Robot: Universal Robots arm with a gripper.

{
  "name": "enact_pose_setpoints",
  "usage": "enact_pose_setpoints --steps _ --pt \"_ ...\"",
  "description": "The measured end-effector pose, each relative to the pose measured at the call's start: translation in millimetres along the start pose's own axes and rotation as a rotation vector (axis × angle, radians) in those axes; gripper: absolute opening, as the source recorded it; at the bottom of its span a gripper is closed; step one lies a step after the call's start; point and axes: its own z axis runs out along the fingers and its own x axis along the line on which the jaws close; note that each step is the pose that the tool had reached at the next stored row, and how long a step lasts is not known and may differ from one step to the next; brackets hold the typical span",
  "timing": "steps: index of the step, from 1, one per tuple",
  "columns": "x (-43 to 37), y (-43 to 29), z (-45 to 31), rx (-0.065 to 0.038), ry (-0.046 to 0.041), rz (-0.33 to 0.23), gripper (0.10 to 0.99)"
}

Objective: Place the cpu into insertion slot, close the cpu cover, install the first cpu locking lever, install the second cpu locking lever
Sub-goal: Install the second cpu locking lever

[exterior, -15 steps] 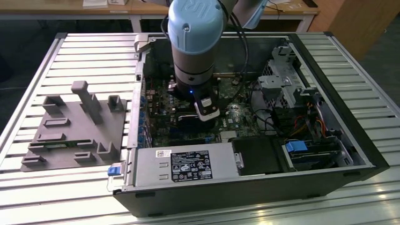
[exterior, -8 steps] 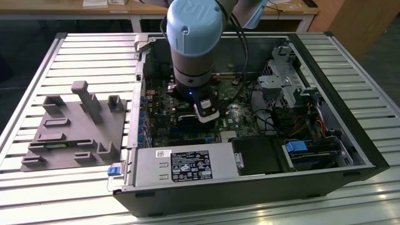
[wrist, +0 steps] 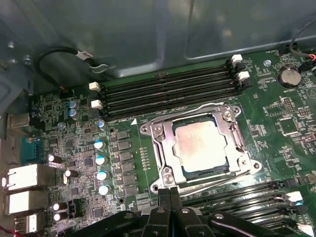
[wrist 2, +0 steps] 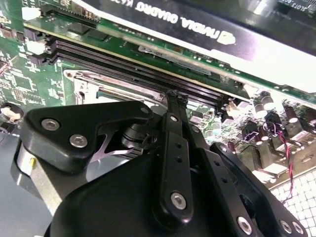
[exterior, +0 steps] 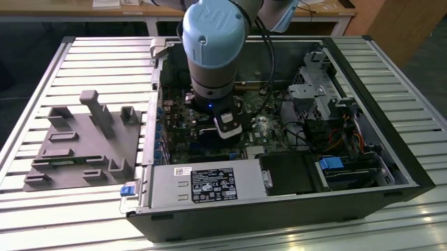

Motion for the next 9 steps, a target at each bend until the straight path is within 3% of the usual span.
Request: enact_pose_setpoints --steps 9 --pt "5.1 2.6 4.6 -0.004 0.0006 0.001 0.102"
